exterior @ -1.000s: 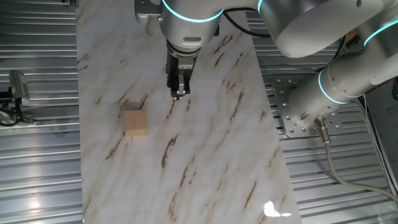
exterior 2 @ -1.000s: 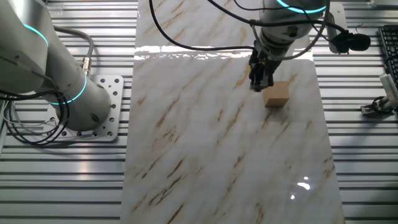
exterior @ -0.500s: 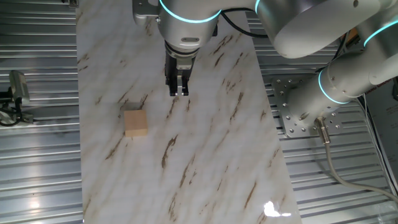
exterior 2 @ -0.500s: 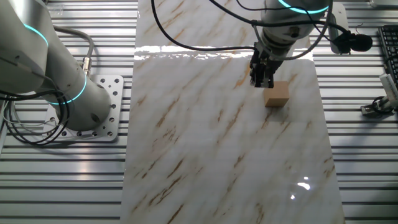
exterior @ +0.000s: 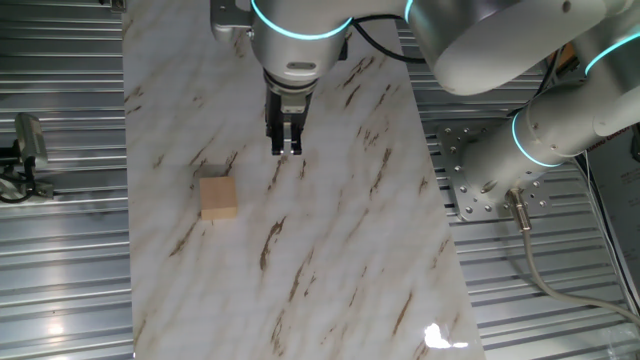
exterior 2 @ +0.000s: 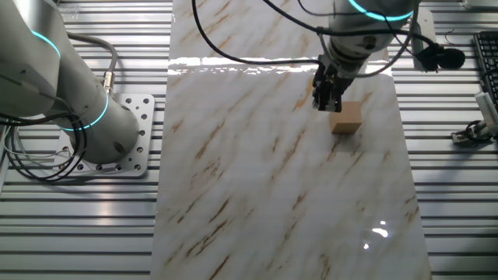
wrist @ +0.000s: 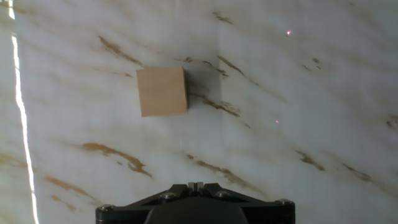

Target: Approach and touch the side of the small block

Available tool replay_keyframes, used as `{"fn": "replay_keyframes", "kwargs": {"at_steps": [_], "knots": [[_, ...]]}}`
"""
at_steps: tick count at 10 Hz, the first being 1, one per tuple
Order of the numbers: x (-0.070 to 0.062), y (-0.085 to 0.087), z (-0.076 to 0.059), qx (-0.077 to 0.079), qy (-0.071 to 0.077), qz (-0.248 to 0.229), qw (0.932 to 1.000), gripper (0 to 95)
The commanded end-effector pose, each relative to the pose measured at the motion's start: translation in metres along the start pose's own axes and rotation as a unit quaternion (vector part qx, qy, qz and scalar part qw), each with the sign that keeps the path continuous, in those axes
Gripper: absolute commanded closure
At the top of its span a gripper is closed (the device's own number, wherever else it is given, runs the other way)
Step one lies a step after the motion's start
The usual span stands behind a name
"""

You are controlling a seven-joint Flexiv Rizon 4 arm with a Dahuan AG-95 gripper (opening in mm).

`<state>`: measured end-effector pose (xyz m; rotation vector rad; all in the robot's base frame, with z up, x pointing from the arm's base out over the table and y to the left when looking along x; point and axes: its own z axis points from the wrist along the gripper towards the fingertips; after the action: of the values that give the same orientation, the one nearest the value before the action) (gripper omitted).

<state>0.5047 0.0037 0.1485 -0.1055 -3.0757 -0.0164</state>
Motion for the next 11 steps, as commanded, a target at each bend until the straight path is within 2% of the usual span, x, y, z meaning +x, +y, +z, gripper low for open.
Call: {"fn": "replay_keyframes", "kwargs": {"at_steps": [1, 3, 7, 11], "knots": [[0.000, 0.007, 0.007, 0.003, -0.006, 0.009, 0.9999, 95.0], [0.000, 0.014, 0.016, 0.007, -0.014, 0.016, 0.9997, 95.0], [-0.003, 0.015, 0.035, 0.005, -0.040, 0.019, 0.9990, 95.0], [-0.002, 0.019, 0.046, 0.005, -0.056, 0.025, 0.9981, 95.0]]}}
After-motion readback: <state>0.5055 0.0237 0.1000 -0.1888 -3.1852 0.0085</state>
